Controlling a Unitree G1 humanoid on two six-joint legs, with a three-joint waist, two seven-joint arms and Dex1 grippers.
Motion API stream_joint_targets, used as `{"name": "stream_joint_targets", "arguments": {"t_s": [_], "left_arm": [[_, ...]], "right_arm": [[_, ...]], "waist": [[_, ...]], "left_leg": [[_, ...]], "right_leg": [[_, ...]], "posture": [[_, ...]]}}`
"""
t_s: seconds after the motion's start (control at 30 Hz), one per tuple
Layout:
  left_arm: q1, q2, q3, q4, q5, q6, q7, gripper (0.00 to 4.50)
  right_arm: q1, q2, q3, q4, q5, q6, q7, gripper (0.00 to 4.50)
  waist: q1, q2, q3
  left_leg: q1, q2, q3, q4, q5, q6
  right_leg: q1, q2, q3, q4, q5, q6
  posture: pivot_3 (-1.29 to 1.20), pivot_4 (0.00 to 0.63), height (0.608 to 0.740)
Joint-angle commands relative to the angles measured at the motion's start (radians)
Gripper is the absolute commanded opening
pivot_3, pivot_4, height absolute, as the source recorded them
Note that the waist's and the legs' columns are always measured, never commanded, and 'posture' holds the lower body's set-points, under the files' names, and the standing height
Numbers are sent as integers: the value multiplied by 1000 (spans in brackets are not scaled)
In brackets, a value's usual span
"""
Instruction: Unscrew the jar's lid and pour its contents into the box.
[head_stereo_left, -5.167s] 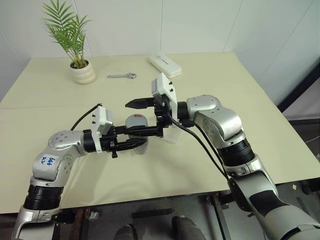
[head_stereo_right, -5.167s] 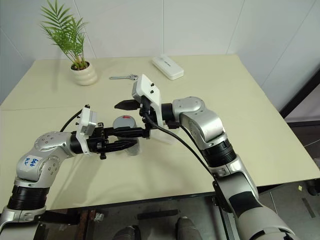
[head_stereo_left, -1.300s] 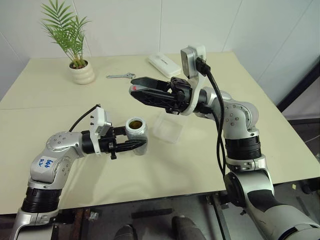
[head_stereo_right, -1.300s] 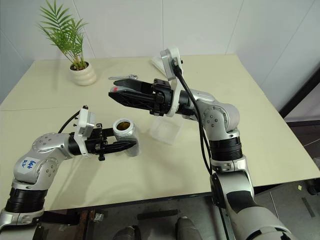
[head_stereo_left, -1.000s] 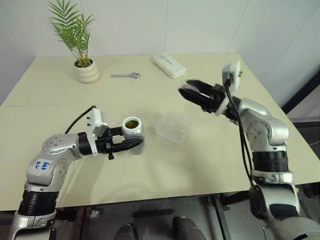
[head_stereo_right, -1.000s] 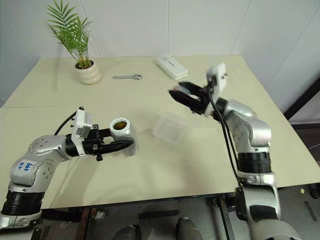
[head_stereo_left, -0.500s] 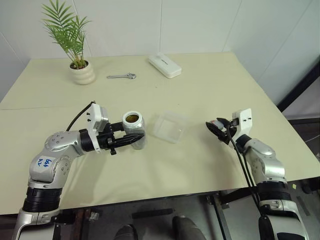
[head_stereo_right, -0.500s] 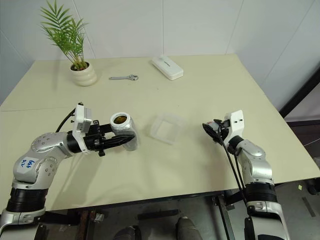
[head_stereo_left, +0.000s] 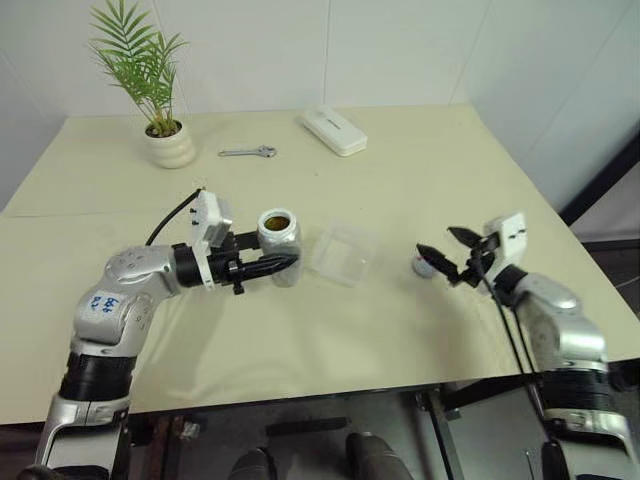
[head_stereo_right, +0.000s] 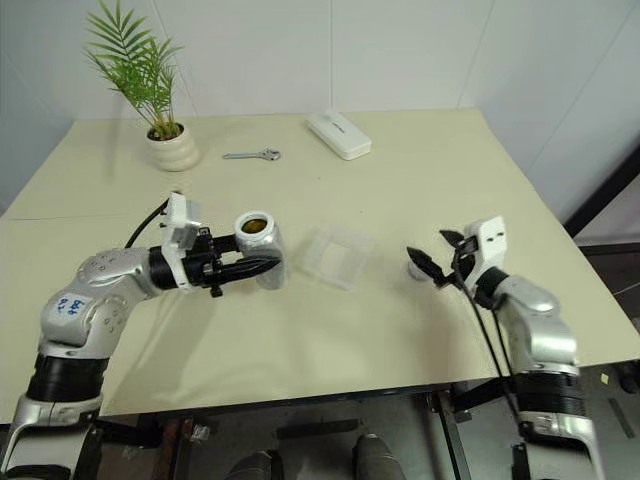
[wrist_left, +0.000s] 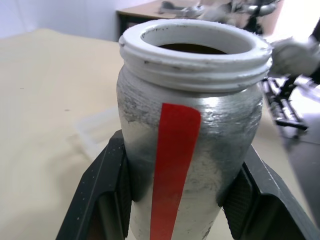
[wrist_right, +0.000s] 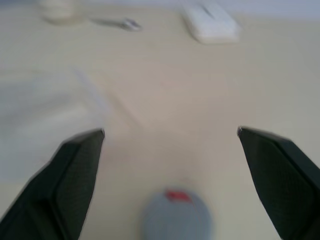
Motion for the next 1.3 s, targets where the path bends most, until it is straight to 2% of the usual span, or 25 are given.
{"name": "stream_joint_targets", "arguments": {"t_s": [0.03,0.13,0.3,0.47,0.5,0.57,0.67,0.77,0.8,0.87,0.93,1.1,1.23,1.3], "left_arm": [[-108,-27,-53,70,109,-56,62,1909],[-178,-47,-98,146,169,-86,63,1909],[-345,-108,-197,374,323,-182,87,1909],[-482,-187,-314,569,526,-425,164,1909],[-513,-195,-364,619,628,-523,253,1909],[-548,-202,-416,689,746,-645,360,1909],[-600,-184,-508,761,965,-833,604,1909],[-649,-144,-627,794,1245,-935,940,1909],[-666,-123,-700,794,1383,-932,1089,1909],[-692,-103,-802,805,1572,-907,1294,1909],[-714,-108,-871,842,1701,-832,1421,1909],[-751,-148,-949,911,1824,-790,1562,1909],[-778,-191,-983,968,1867,-759,1516,1909],[-780,-191,-1003,926,1897,-766,1563,1909]], "right_arm": [[65,-86,-34,-232,100,120,54,4487],[97,-136,-50,-341,128,159,51,4487],[97,-152,-67,-438,152,184,14,4487],[147,-120,-76,-452,131,173,-40,4487],[162,-105,-79,-462,131,171,-62,4487],[177,-88,-81,-476,133,169,-89,4487],[192,-65,-86,-494,145,173,-124,4487],[213,-39,-85,-515,154,176,-160,4487],[219,-32,-82,-520,153,175,-169,4487],[225,-22,-81,-523,154,175,-182,4487],[227,-13,-79,-522,158,174,-193,4487],[218,3,-66,-517,165,174,-204,4487],[207,18,-57,-507,165,172,-210,4487],[203,30,-51,-504,169,172,-212,4487]], "waist": [[13,0,0],[18,0,0],[25,0,0],[42,0,0],[43,0,0],[47,0,0],[46,0,0],[46,0,0],[47,-1,0],[47,-1,0],[48,-1,0],[61,-1,0],[74,-1,0],[79,-1,0]], "left_leg": [[0,0,0,0,0,0],[-1,0,0,0,0,0],[-1,-1,1,1,0,0],[-2,-1,1,0,-1,1],[-2,-1,1,0,-1,1],[-3,-1,1,0,-1,2],[-3,-1,2,0,-2,1],[-3,-1,2,0,-2,1],[-3,-1,2,0,-2,1],[-3,-2,2,0,-2,1],[-3,-2,3,1,-2,1],[-3,-2,4,1,-2,2],[-3,-2,4,1,-2,1],[-3,-2,5,1,-2,1]], "right_leg": [[0,0,0,-1,0,0],[0,0,0,-2,0,0],[0,0,1,-3,1,1],[0,0,1,-5,1,1],[0,0,1,-5,1,1],[-1,0,1,-7,0,1],[-2,0,2,-7,1,1],[-2,0,3,-7,1,2],[-2,0,3,-6,1,2],[-2,0,3,-6,1,2],[-2,0,4,-6,1,3],[-3,0,4,-4,1,3],[-4,0,4,-5,1,3],[-4,0,4,-5,1,3]], "posture": [[0,150,740],[0,150,740],[0,150,740],[0,150,740],[0,150,740],[0,150,740],[0,150,740],[0,150,740],[0,150,740],[0,150,740],[0,150,740],[0,150,740],[0,150,740],[0,150,740]]}}
